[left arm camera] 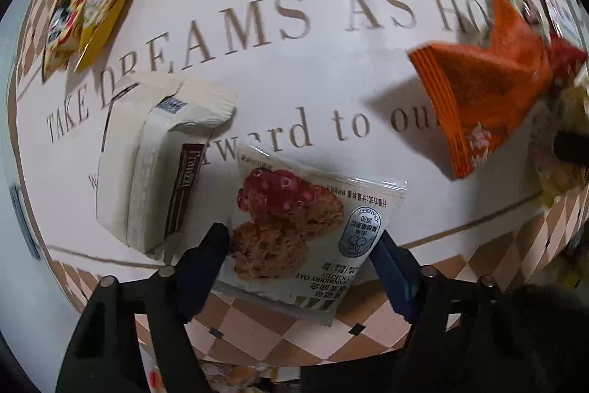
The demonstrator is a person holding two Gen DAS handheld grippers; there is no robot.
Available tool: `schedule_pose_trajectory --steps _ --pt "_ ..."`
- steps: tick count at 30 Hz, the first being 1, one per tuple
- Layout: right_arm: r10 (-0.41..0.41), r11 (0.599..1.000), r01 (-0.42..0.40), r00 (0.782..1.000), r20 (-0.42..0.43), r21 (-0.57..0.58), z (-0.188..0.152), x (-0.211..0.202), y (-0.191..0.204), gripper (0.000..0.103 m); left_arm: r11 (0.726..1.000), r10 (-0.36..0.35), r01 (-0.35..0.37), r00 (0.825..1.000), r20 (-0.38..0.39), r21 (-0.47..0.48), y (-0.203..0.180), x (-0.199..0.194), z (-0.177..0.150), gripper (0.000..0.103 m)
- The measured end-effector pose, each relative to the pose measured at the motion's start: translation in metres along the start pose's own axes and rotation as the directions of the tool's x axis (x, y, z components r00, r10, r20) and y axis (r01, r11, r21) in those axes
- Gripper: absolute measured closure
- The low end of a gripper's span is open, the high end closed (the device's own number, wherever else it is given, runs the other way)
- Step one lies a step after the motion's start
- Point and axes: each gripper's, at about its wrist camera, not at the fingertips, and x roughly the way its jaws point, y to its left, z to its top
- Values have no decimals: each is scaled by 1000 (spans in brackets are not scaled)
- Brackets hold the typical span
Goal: Organize snacks
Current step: 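Grasp the white oat cookie pack with left tool while right tool grasps yellow chip bag, then carry both held packs into the box and open both tools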
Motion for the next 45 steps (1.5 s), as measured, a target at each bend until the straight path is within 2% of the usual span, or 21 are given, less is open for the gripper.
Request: schedule_pose_trajectory --steps 3,5,6,8,12,14,16,17,19,21,24,27,31,35,37,42,45 --pt "4 1000 -4 1000 -2 29 -4 0 -14 19 992 -33 31 999 -20 -122 18 1 2 29" --pt "21 998 -21 1000 7 52 -9 -1 -26 35 970 -83 71 996 -39 -231 26 2 3 29" --pt "36 997 -36 999 5 66 -11 0 -30 51 963 -95 82 995 -40 -258 29 2 3 29" --pt "76 993 -76 997 5 88 -13 -1 -36 57 954 -109 92 993 -42 -284 30 2 4 29" --pt "56 995 -56 998 6 77 -11 -3 -36 56 960 -108 92 993 -46 -264 38 4 13 27" --pt "46 995 -44 999 -14 94 -8 -1 -24 45 962 -113 99 993 -42 -254 39 3 18 27" --pt "64 991 -60 998 -30 116 -7 10 -17 43 963 -112 100 993 -34 -250 40 4 24 29" --pt "78 989 -72 996 -43 131 -8 14 -18 43 966 -98 88 995 -25 -245 41 2 24 30" --pt "111 982 -103 993 -42 159 -13 18 -26 57 970 -73 72 997 3 -233 42 -4 23 30" --pt "107 983 -104 994 -17 153 -16 14 -27 63 973 -58 63 998 29 -223 36 -13 24 30" --pt "97 985 -99 995 19 142 -22 1 -23 65 979 -41 55 996 74 -197 29 -36 26 30" --pt "126 981 -132 991 51 139 -26 -19 -23 65 981 -53 76 990 133 -178 25 -66 27 30" --pt "171 977 -182 980 104 114 -28 -56 -28 66 982 -84 118 973 215 -148 27 -116 32 30" --pt "207 972 -223 963 175 75 -19 -99 -34 66 980 -117 160 942 314 -116 27 -173 49 30" --pt "224 969 -240 951 213 54 -10 -126 -31 66 978 -132 180 928 348 -109 18 -185 55 30" --pt "255 963 -269 911 323 -1 5 -189 -27 66 973 -137 201 896 422 -110 16 -224 91 30" --pt "255 963 -271 884 391 -16 32 -217 -15 66 966 -151 229 878 454 -121 22 -247 121 30"
